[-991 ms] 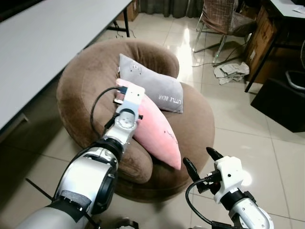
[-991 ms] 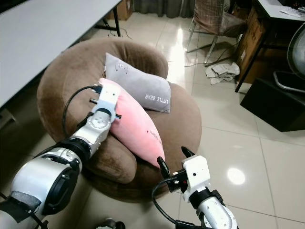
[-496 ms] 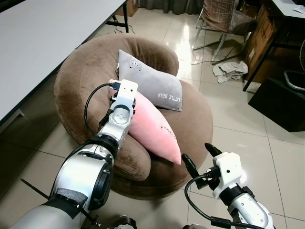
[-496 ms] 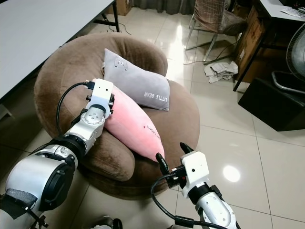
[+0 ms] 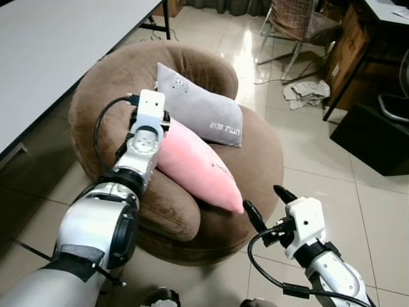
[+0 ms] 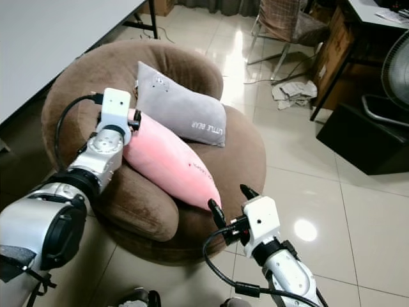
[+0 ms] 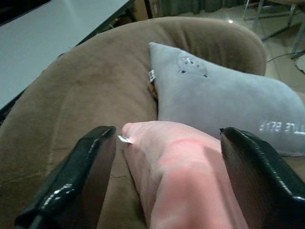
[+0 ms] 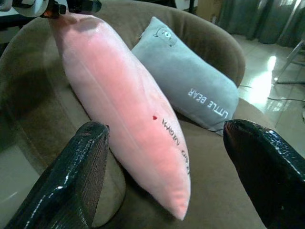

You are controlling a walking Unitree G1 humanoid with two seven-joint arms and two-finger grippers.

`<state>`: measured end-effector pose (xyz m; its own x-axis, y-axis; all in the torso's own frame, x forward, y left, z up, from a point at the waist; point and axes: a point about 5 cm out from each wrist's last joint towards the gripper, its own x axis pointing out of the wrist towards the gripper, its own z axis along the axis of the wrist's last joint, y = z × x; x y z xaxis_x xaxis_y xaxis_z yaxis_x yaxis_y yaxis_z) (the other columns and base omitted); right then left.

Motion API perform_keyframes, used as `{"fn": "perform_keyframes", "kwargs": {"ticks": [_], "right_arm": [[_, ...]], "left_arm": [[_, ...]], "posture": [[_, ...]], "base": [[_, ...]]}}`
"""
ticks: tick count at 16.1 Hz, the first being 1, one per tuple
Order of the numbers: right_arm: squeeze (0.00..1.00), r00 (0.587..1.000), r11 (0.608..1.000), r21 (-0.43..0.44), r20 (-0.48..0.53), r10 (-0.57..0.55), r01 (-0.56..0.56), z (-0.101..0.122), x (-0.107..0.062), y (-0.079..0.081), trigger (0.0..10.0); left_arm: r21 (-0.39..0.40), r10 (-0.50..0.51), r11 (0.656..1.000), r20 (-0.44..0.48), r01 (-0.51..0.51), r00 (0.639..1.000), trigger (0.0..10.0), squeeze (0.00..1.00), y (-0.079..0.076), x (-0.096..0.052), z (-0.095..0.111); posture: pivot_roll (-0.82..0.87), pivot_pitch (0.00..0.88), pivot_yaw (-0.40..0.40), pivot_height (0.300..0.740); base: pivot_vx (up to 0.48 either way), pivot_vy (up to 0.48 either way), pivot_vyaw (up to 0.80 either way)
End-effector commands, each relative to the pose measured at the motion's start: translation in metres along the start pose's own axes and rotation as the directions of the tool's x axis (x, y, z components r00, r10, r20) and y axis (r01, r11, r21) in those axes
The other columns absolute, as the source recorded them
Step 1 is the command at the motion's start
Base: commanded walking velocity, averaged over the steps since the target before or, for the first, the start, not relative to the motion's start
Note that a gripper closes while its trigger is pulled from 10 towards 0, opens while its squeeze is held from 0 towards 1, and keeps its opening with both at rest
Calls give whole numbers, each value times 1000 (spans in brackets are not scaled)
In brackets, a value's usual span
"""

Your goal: Move the pillow to the sofa from floor

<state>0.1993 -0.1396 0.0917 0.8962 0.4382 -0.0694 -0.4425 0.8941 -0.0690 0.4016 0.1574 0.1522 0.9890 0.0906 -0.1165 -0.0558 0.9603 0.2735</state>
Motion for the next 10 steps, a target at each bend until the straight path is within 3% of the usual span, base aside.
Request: {"fn": "perform_keyframes", "kwargs": {"ticks": [1,2,3,4,5,6,10], "right_arm": [[0,1000,1000,4,-9,-10,10,-1,3,-4,10000],[0,999,1000,-6,-18,-26,26,-1,4,-6,10000],[0,998,999,-3,-21,-53,53,-3,5,-7,10000],[0,997,997,-16,-12,-78,78,-2,6,-9,10000],[0,993,992,-52,17,-116,116,0,7,-9,10000],[0,981,982,-11,51,-187,187,4,9,-8,10000],[0,972,975,26,78,-221,220,7,12,-1,10000]], "left_arm": [[12,9,1000,54,-10,999,10000,1000,14,3,11],[-4,15,1000,75,-14,997,10000,1000,20,4,16],[-50,-36,998,91,41,995,10000,0,21,4,19],[-89,-125,987,116,135,985,10000,0,19,4,21],[-123,-308,935,181,332,934,10000,0,13,0,20],[-141,-401,890,213,434,891,10000,0,9,-9,5],[-125,-441,864,275,487,854,10000,0,7,-32,-20]], "posture": [[-33,83,-18,740],[-28,79,-22,740],[-18,65,-25,740],[-14,60,-27,740],[-6,53,-30,740],[5,45,-35,740],[25,32,-44,740]], "base": [[0,0,0],[0,0,0],[0,0,0],[0,0,0],[0,0,0],[0,0,800],[0,0,800]]}}
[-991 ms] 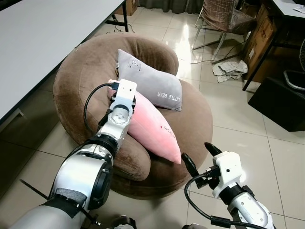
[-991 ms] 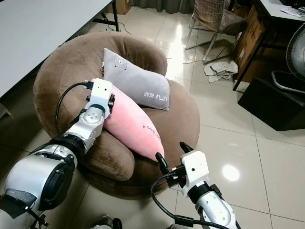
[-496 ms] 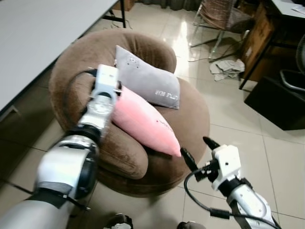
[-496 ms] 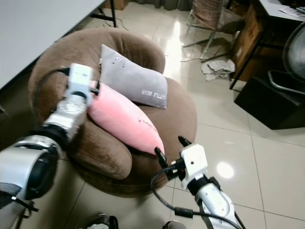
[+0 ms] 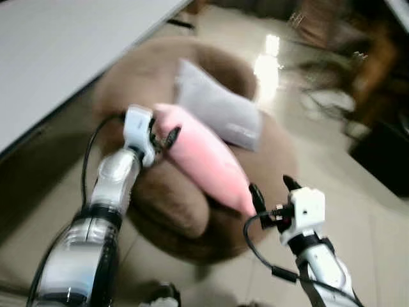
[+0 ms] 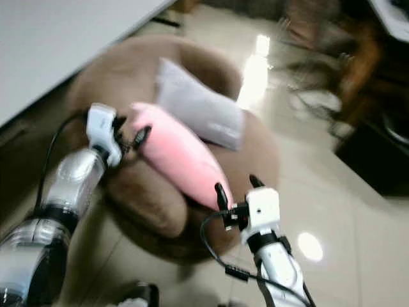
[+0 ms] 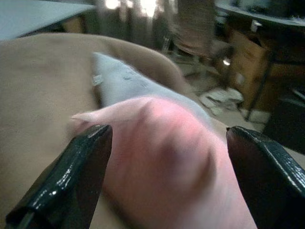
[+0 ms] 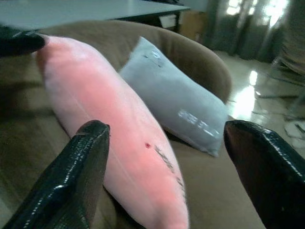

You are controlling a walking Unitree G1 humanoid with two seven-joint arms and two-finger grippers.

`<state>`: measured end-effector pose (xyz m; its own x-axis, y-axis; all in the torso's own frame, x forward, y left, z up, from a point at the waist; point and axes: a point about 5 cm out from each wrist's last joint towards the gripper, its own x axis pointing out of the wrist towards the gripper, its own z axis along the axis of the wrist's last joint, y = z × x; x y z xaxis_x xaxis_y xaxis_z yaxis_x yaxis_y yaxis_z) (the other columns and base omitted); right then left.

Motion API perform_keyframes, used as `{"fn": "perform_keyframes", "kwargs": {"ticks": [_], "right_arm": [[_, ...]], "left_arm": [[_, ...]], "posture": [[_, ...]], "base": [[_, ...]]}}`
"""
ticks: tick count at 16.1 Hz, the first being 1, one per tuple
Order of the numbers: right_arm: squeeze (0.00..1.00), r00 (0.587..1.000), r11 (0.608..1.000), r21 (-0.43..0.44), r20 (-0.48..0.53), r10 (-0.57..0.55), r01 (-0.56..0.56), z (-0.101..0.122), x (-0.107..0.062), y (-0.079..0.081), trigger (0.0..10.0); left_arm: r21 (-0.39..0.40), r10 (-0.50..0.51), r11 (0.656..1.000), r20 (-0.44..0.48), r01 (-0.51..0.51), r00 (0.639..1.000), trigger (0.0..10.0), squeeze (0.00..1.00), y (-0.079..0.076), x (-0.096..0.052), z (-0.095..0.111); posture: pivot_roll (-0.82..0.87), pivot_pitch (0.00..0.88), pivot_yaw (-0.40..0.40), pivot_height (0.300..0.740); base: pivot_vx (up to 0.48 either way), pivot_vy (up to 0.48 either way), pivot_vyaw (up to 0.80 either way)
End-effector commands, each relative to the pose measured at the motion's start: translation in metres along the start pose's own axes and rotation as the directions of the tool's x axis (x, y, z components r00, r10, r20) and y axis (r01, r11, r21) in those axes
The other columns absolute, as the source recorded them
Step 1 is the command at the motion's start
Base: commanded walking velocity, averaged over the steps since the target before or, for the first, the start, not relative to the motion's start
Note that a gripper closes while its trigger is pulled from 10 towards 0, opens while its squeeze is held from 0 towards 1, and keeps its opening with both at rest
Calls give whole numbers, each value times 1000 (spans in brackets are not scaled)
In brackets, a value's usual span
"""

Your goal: Move the pillow to the sofa from floor

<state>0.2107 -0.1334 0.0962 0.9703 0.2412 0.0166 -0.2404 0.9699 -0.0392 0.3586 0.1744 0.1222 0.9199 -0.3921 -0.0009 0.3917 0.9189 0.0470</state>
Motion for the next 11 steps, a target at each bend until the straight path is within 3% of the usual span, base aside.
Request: {"fn": "perform_keyframes", "kwargs": {"ticks": [1,4,6,8,10,11], "right_arm": [[0,1000,1000,-7,16,-13,13,2,0,1,10000],[0,1000,1000,-2,14,-24,24,-2,-1,6,10000],[0,999,999,-12,0,-35,35,-6,-3,4,10000],[0,999,999,-11,-5,-46,46,-8,-3,1,10000],[0,998,998,-17,-14,-60,60,-13,-2,-2,10000],[0,997,998,-10,-16,-69,69,-14,-1,-3,10000]], "left_arm": [[-22,-33,999,63,35,997,10000,0,-6,-4,12],[-27,-13,1000,-30,12,999,10000,0,-21,-47,-10],[-18,7,1000,-128,-9,992,10000,0,-31,-66,-31],[-7,31,999,-206,-33,978,10000,0,-39,-77,-41],[37,5,999,-268,5,963,10000,0,-55,-87,-42],[47,-17,998,-248,30,968,10000,0,-60,-87,-40]], "posture": [[31,29,-44,740],[47,23,-41,740],[49,20,-36,740],[54,19,-31,740],[65,14,-21,740],[65,13,-20,740]], "base": [[0,0,800],[0,0,800],[0,0,800],[0,0,800],[0,0,800],[0,0,800]]}}
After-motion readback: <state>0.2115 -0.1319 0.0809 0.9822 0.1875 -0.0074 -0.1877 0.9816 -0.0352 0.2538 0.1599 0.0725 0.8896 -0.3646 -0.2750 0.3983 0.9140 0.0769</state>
